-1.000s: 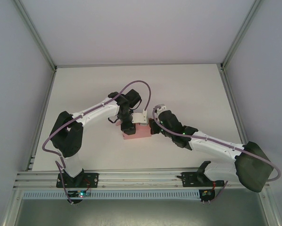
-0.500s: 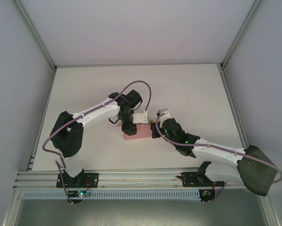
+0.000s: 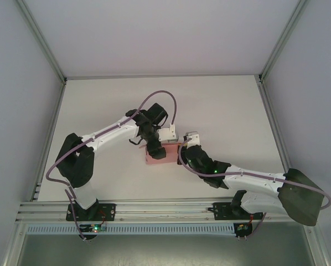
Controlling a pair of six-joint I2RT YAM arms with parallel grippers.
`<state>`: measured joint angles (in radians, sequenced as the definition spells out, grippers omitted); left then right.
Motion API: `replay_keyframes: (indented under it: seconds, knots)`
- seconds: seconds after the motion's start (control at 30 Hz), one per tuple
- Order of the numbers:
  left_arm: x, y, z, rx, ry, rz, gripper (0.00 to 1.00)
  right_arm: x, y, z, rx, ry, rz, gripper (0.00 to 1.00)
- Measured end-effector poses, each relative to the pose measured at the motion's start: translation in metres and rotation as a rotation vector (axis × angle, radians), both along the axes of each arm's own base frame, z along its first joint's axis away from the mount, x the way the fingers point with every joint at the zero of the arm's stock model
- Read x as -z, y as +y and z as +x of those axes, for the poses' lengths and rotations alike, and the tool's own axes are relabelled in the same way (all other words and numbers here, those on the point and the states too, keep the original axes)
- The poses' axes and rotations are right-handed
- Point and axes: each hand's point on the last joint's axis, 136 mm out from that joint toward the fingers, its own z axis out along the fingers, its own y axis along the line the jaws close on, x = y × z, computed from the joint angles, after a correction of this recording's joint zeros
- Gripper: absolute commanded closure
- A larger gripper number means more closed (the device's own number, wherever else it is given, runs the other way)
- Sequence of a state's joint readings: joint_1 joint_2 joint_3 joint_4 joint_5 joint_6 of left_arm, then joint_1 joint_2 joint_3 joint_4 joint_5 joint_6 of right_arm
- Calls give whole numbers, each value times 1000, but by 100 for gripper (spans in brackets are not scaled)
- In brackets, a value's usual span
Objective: Assemble paper box
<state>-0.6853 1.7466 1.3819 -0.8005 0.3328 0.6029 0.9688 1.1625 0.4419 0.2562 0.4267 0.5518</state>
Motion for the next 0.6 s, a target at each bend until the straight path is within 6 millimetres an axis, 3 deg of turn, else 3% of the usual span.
replay_keyframes:
  seconds: [0.2, 0.4, 0.47, 0.6]
  knots:
    - [-36, -3, 7, -88, -102, -93, 0, -3, 4, -9, -23, 18, -47, 100]
    - [-72, 36, 19, -396, -233, -88, 0, -3, 5, -13, -23, 32, -99, 100]
    - [-72, 52, 17, -489, -246, -71, 4, -3, 6, -12, -19, 31, -115, 100]
    - [-49, 80, 1, -648, -187, -17, 16, -3, 11, -10, -11, 28, -142, 100]
